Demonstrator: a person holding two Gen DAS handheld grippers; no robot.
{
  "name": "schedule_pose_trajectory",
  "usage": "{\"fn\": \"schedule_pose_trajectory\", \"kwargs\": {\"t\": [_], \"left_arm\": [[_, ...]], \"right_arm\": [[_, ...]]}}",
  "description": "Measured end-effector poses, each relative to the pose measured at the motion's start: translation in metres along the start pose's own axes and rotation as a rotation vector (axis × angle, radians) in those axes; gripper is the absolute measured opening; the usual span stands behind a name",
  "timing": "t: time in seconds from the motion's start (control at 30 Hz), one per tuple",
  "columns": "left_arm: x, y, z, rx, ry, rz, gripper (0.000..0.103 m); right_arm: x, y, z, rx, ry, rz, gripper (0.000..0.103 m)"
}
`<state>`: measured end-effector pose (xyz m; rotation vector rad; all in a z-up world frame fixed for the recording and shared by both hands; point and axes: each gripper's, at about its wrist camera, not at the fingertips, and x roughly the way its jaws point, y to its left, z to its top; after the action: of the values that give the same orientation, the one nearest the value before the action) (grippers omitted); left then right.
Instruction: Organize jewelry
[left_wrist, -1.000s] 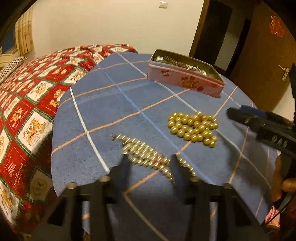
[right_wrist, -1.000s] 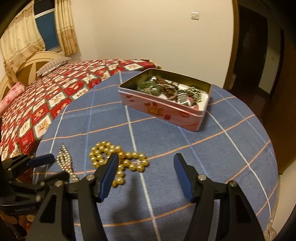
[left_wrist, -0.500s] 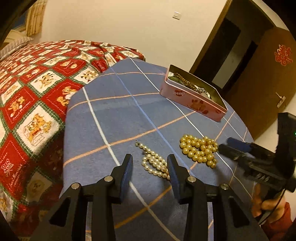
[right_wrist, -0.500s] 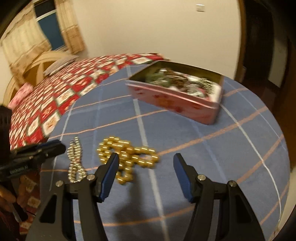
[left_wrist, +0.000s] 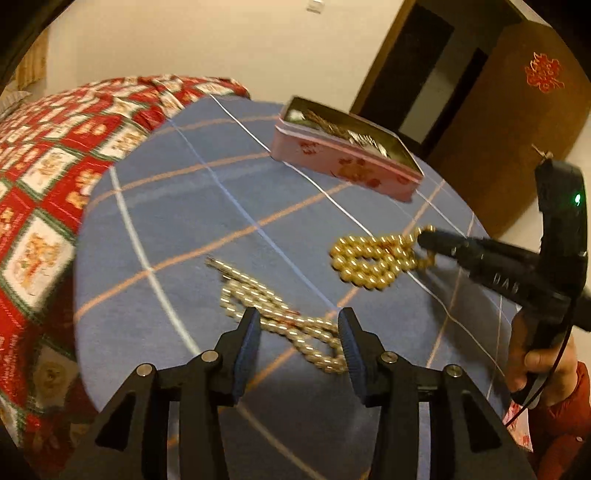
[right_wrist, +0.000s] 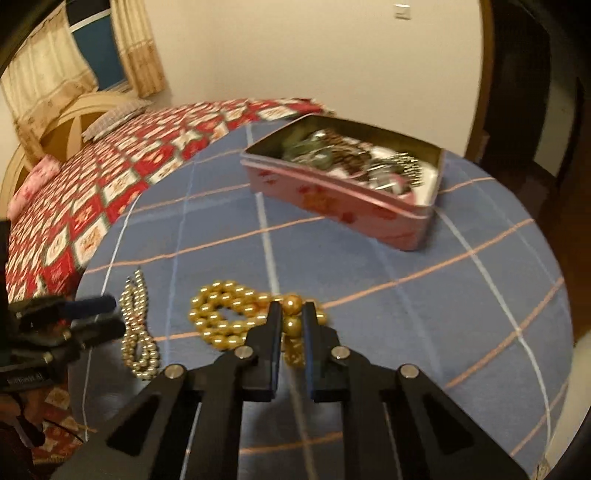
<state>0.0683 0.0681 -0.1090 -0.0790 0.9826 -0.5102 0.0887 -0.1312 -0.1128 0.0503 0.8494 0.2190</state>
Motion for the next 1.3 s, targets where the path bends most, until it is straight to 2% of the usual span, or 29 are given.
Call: {"fn": "schedule_pose_trajectory", "kwargs": {"t": [0.2, 0.3, 0.33, 0.4, 0.43, 0.5, 0.53, 0.57, 0.73, 0.83, 0.87, 0.9, 0.93, 1.0, 1.1, 1.23, 1.27, 1.3], "left_arm": [[0.01, -0.009, 0.002, 0.011, -0.015, 0.046, 0.047], [0.016, -0.011, 0.006, 0.059, -0.044, 0.055, 0.047], [0.018, -0.011, 0.007, 0.07, -0.054, 0.055, 0.046], [0.023, -0.011, 0.013, 0.088, -0.065, 0.062, 0.037], [0.026, -0.01, 0.017, 0.099, -0.063, 0.056, 0.033], [0.029, -0.007, 0.022, 0.109, -0.051, 0.032, 0.019], [0.029, -0.005, 0.023, 0.11, -0.045, 0.023, 0.018], [0.028, -0.004, 0.025, 0.109, -0.044, 0.021, 0.018], [0.02, 0.004, 0.03, 0.09, -0.043, 0.016, 0.018], [0.023, 0.001, 0.032, 0.09, -0.008, 0.001, 0.018], [0.026, -0.001, 0.032, 0.091, 0.004, 0.003, 0.023], [0.029, -0.004, 0.032, 0.097, 0.019, 0.008, 0.034], [0.033, -0.007, 0.032, 0.105, 0.033, 0.009, 0.039], [0.034, -0.013, 0.032, 0.12, 0.021, 0.002, 0.054], [0.037, -0.017, 0.031, 0.119, 0.03, -0.005, 0.06], [0.038, -0.029, 0.026, 0.189, 0.008, 0.062, 0.059], [0.038, -0.029, 0.024, 0.195, -0.005, 0.077, 0.052], [0.039, -0.03, 0.023, 0.204, -0.016, 0.109, 0.036]], "right_arm": [[0.004, 0.001, -0.005, 0.011, 0.003, 0.01, 0.014], [0.004, -0.009, -0.006, 0.042, 0.011, 0.001, 0.014], [0.003, -0.012, -0.007, 0.052, 0.013, 0.005, 0.014], [0.0, -0.02, -0.009, 0.074, 0.017, 0.01, 0.015], [-0.001, -0.022, -0.01, 0.081, 0.019, 0.012, 0.018], [-0.003, -0.027, -0.011, 0.1, 0.019, 0.009, 0.033], [-0.004, -0.029, -0.011, 0.105, 0.014, 0.004, 0.044], [-0.005, -0.029, -0.011, 0.104, 0.008, 0.002, 0.048], [-0.008, -0.023, -0.004, 0.056, -0.006, 0.029, 0.048], [-0.004, -0.019, 0.0, 0.029, 0.001, 0.037, 0.048], [-0.003, -0.017, 0.001, 0.024, 0.001, 0.037, 0.048], [-0.001, -0.016, 0.002, 0.023, 0.001, 0.036, 0.048], [-0.001, -0.017, 0.002, 0.027, 0.003, 0.037, 0.049], [0.002, -0.017, 0.002, 0.036, 0.01, 0.04, 0.049], [0.004, -0.019, 0.0, 0.045, 0.017, 0.034, 0.048], [0.005, -0.021, 0.001, 0.042, 0.01, 0.034, 0.049], [0.005, -0.019, 0.001, 0.029, 0.008, 0.031, 0.049], [0.005, -0.018, 0.001, 0.012, 0.008, 0.03, 0.049]]}}
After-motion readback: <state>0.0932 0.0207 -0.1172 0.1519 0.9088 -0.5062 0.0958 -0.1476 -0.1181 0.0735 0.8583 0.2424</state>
